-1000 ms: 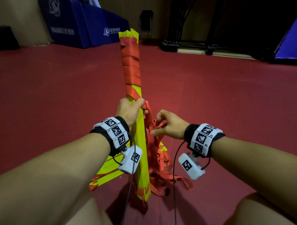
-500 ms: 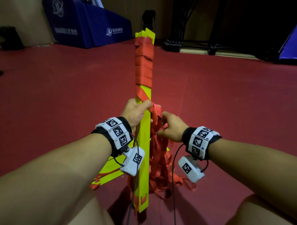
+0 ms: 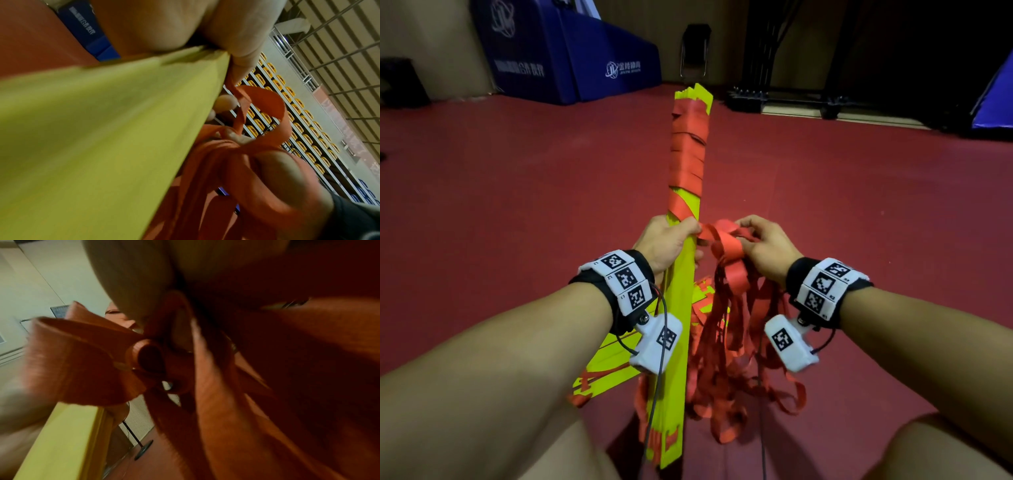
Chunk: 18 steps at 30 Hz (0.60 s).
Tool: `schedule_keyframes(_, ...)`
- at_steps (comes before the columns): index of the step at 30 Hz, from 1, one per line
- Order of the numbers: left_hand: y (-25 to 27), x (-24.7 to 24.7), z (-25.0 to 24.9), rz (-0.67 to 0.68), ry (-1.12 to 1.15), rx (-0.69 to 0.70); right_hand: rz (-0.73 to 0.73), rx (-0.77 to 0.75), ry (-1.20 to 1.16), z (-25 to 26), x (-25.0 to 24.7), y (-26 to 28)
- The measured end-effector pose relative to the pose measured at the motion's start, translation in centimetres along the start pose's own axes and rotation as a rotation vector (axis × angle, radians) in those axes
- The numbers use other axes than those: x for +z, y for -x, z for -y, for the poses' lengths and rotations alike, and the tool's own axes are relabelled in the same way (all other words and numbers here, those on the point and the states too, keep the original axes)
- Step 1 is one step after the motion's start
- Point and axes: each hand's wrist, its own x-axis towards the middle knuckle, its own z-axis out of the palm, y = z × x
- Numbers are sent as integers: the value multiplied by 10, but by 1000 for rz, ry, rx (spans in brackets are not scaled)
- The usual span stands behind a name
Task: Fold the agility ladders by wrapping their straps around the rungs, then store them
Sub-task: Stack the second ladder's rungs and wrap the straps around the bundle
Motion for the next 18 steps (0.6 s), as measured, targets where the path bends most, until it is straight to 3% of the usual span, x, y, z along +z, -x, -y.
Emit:
schedule_keyframes(7, -10, -15, 8, -247, -174, -16, 114, -133, -126, 8, -16, 11)
schedule_keyframes(13, -10, -14, 9, -271, -139, -33, 147, -146, -73, 15, -19, 10)
schedule_keyframes(18, -8, -13, 7, -248, -138, -43, 203, -46, 48, 21, -21, 13)
